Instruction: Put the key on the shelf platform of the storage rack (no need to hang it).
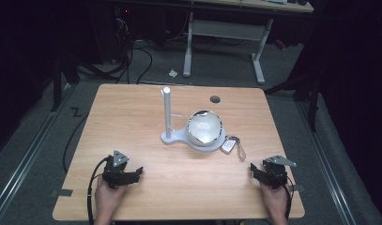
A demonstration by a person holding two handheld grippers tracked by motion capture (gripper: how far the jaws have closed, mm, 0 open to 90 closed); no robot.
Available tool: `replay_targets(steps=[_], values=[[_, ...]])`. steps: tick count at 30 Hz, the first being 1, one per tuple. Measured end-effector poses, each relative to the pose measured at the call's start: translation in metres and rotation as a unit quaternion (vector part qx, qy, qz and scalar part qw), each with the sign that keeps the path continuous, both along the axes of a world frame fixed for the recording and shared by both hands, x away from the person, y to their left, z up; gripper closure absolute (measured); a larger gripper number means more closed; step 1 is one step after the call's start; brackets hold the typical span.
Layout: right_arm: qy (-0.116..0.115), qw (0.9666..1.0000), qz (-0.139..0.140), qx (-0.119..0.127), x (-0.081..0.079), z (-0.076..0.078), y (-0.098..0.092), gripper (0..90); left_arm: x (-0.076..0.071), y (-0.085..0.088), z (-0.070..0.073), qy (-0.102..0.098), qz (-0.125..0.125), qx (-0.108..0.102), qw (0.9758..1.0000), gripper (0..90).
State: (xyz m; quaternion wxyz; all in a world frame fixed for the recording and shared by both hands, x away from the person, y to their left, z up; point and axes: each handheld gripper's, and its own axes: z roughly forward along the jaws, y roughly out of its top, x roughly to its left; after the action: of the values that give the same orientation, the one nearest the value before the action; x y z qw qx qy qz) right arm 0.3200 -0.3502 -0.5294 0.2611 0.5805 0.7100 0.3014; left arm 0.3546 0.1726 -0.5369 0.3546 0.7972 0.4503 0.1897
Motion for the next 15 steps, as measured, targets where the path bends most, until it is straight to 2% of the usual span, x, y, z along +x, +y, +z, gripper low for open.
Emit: replay_targets(steps=[15], values=[[-0.001, 1.0000, 0.003, 0.002, -0.0001, 0.0000, -0.0001, 44.9, 0.0000, -0.0001, 0.0000, 0.000, 0.000, -0.001, 1.0000, 20.6]])
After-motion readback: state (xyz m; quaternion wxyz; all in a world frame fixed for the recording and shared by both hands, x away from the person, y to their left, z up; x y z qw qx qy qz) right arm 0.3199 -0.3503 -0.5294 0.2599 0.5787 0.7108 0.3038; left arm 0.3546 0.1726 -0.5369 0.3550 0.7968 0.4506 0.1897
